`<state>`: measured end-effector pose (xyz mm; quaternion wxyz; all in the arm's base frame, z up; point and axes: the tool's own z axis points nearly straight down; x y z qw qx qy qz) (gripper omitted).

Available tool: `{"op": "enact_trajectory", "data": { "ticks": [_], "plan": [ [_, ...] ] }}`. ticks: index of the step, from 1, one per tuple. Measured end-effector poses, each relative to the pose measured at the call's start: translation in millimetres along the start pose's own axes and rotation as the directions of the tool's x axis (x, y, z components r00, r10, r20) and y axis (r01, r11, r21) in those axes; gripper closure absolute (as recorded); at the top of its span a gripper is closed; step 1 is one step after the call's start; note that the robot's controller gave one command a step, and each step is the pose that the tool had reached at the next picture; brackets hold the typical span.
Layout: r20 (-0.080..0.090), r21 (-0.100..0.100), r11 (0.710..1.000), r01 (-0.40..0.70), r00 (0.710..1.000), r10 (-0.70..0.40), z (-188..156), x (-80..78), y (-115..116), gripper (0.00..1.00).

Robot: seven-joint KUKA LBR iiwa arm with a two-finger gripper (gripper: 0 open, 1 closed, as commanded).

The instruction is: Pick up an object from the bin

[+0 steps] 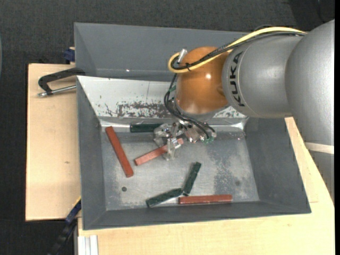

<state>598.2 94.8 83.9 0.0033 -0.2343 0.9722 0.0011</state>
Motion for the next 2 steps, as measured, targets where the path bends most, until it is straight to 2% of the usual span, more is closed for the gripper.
{"op": "enact_trajectory", "data": {
  "ticks": [1, 2],
  "plan": [
    [0.000, 0.000, 1.000, 0.000, 1.000, 0.000, 0, 0.1, 0, 1.00],
    [-0.001, 0.001, 0.998, -0.062, 0.998, 0.062, -131, 39.6, 1, 1.00]
  ]
}}
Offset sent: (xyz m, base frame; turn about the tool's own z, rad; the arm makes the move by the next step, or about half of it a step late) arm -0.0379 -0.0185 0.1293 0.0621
